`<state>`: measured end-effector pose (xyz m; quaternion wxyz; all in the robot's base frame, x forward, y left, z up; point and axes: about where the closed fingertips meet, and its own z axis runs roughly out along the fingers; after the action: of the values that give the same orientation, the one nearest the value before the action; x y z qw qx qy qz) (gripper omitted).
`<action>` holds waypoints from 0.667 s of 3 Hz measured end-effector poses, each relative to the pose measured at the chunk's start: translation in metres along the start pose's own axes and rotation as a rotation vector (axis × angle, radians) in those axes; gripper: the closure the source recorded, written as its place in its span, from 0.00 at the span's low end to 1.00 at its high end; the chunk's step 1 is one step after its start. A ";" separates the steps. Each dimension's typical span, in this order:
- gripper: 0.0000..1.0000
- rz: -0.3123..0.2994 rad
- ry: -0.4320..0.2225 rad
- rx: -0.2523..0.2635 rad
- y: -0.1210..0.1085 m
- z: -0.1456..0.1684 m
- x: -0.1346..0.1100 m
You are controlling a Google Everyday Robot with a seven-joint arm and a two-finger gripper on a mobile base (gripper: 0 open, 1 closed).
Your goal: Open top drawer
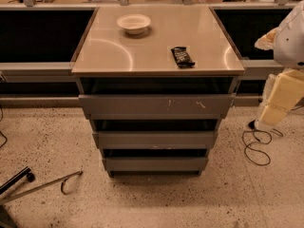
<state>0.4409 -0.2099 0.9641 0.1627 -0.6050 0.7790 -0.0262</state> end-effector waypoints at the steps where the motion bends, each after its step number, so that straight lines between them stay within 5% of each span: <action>1: 0.00 -0.002 -0.060 -0.041 0.001 0.050 -0.006; 2: 0.00 0.002 -0.163 -0.052 -0.010 0.113 -0.017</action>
Offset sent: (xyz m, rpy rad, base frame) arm 0.0927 0.0517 -0.1671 0.3032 -0.0441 0.0695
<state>0.4859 -0.1789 0.8631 0.2096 -0.6085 0.7641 0.0435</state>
